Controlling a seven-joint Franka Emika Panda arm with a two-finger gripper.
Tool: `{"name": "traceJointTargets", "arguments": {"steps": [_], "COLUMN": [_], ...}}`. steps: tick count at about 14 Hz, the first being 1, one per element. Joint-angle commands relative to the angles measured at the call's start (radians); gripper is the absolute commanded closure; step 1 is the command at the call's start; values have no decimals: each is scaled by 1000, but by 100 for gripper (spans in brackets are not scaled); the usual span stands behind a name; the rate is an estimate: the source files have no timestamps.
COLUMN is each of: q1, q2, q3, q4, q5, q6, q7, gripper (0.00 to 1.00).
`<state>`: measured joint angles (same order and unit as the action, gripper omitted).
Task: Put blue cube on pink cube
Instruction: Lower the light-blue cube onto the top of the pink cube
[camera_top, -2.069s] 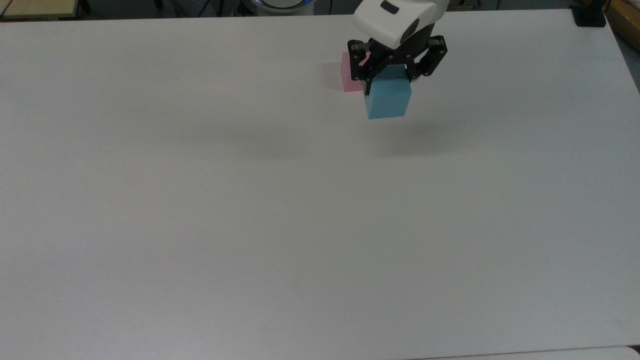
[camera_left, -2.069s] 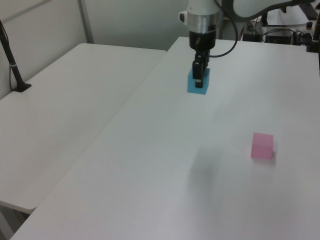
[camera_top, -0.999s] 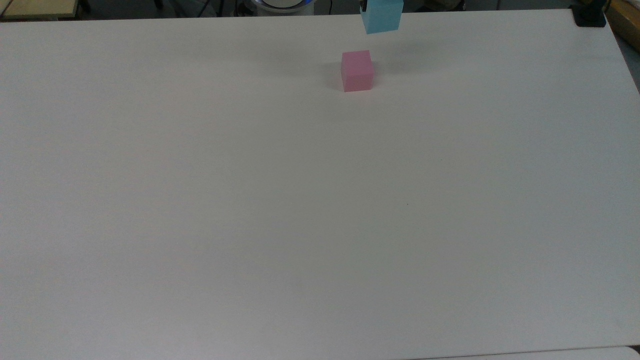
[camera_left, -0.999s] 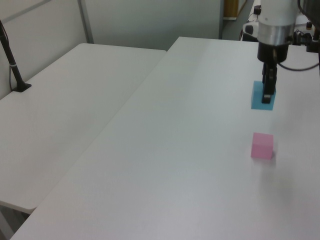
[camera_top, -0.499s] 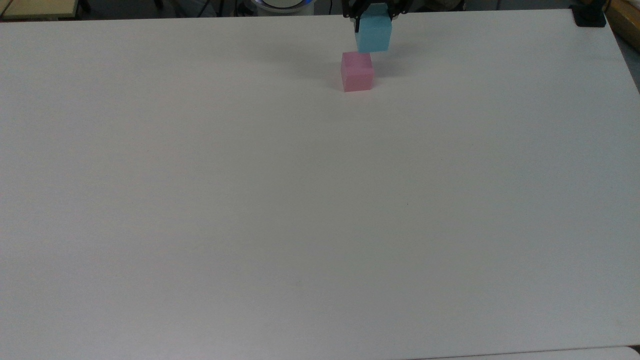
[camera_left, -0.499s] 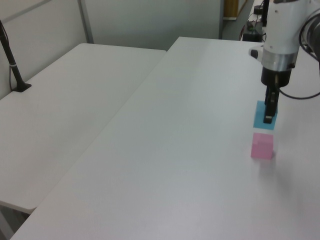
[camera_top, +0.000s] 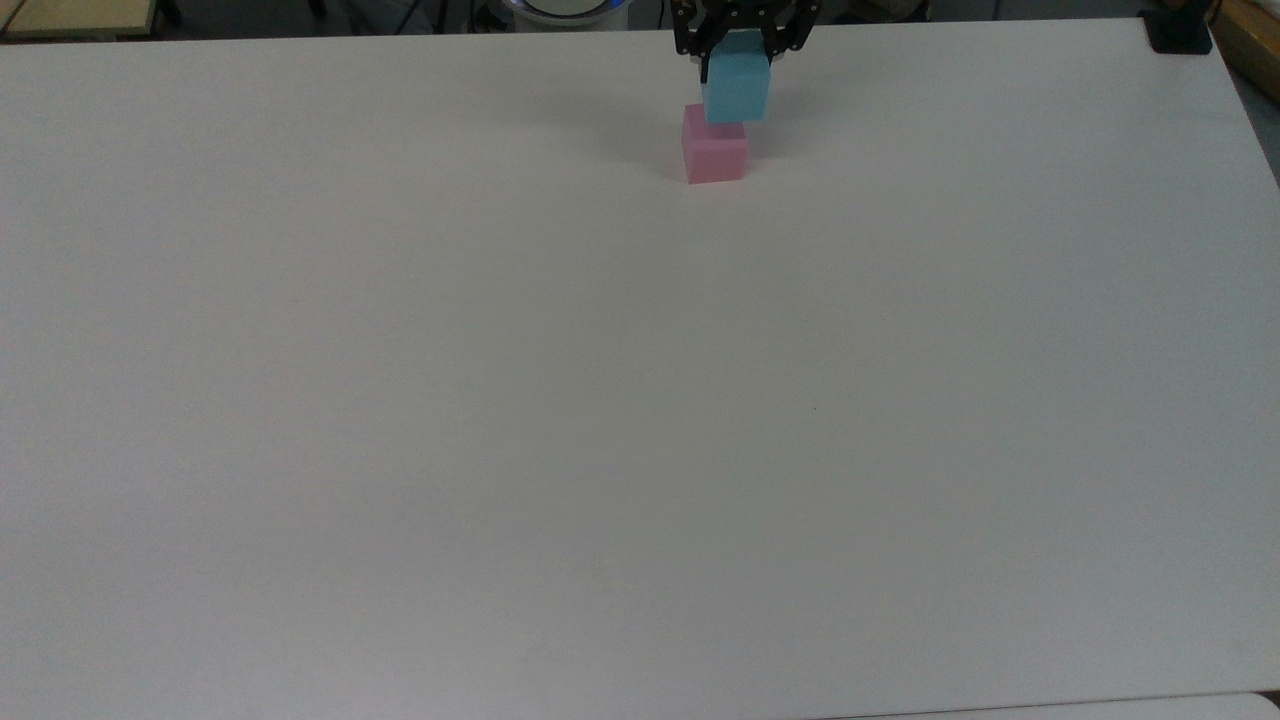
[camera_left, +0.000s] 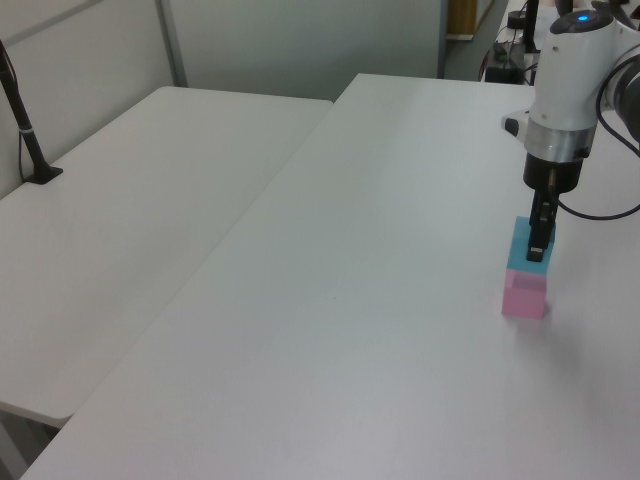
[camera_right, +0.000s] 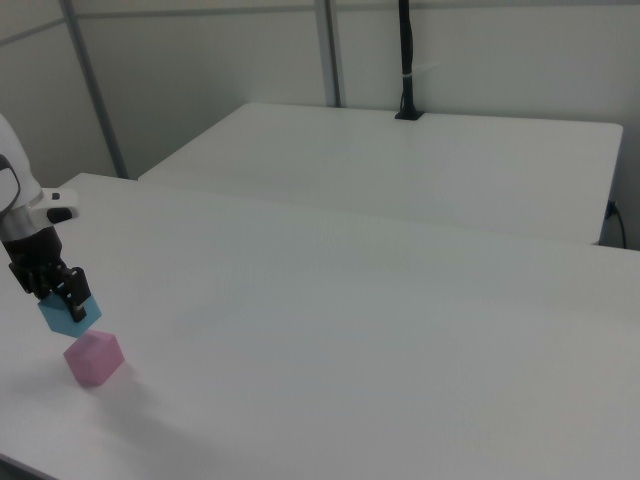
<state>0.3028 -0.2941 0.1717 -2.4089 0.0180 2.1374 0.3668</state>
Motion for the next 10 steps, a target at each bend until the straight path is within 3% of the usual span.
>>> {"name": "traceJointTargets", "arguments": {"steps": [1, 10], "q1": [-11, -25], "q2": [30, 56], "q3": [-3, -3], "q4": [-18, -52], "q5": [17, 7], "q6": [48, 93], "q7": [-19, -46], "gripper": [86, 79]}}
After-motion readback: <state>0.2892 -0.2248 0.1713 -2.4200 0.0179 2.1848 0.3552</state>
